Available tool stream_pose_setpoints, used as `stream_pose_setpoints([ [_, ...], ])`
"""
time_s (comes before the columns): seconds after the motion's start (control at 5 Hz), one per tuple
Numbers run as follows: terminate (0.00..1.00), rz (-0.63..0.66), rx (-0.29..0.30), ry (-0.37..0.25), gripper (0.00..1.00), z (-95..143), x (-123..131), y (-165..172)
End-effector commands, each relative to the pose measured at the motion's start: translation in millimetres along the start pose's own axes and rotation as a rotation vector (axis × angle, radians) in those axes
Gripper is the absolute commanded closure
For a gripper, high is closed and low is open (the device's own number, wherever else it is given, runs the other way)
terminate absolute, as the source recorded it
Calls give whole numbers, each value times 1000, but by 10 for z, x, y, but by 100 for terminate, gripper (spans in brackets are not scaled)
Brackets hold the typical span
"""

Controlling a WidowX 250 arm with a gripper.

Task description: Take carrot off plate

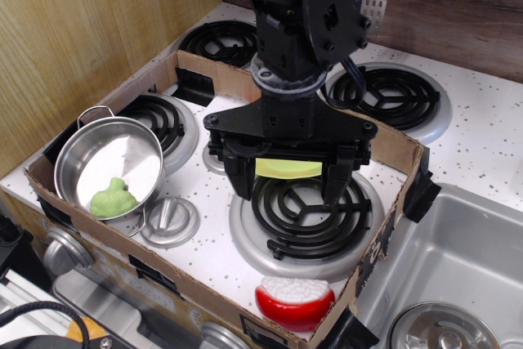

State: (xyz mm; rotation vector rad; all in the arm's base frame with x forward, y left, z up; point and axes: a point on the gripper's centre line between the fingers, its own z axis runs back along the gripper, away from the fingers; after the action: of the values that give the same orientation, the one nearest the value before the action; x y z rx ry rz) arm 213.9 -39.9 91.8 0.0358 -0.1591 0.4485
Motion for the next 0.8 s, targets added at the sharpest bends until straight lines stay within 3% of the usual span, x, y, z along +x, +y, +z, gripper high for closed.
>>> stream_pose_setpoints([
  [0.0, 0, 0, 0, 0, 0, 0, 0, 0],
  [0.4, 0, 103, -31, 21, 0, 12, 269, -18],
  [0.6, 0, 166, -50, -7, 0, 28, 496, 2],
])
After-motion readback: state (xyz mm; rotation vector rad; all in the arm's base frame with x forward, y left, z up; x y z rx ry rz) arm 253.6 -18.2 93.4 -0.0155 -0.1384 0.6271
